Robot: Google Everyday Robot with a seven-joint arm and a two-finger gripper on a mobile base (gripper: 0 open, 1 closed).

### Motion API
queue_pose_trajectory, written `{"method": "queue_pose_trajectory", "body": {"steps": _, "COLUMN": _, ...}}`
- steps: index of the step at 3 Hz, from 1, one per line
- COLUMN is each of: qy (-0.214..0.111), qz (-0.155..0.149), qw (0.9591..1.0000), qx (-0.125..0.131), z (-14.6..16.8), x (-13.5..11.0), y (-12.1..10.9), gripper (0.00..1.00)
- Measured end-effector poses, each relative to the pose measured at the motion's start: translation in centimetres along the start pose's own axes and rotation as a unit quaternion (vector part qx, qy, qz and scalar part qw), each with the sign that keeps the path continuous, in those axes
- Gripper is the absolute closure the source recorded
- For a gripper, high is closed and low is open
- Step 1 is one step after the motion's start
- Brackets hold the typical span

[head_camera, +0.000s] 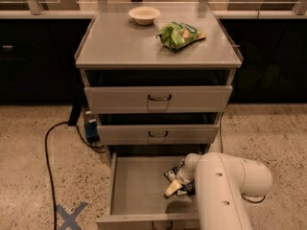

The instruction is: Pick blue chip bag from bottom drawer and place on counter

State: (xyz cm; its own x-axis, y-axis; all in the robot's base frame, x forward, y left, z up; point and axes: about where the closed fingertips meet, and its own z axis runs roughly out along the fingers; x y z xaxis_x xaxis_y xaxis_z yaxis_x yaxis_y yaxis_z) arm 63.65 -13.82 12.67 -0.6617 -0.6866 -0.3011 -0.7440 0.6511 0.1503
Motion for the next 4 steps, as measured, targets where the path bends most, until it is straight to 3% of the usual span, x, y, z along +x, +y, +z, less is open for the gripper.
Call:
{"method": "queue_pose_trajectory", "body": {"steps": 1, "qy": 0.000, "qz": 0.000, "qw": 1.0000, "qx": 0.000, "z": 0.00, "x": -0.01, "y": 0.00, "gripper": 0.19}}
{"method": "queue_pose_trajectory", "body": {"steps": 3, "qy": 0.000, "qz": 0.000, "qw": 1.0000, "qx": 0.000, "z": 0.00, "x": -0.01, "y": 0.00, "gripper": 0.65}}
{"method": "queue_pose_trajectory", "body": {"steps": 4, "qy": -0.002, "qz": -0.002, "qw": 0.9999, "qx": -0.014, "z": -0.54, "x": 0.25, "y": 0.46, "gripper": 0.88}}
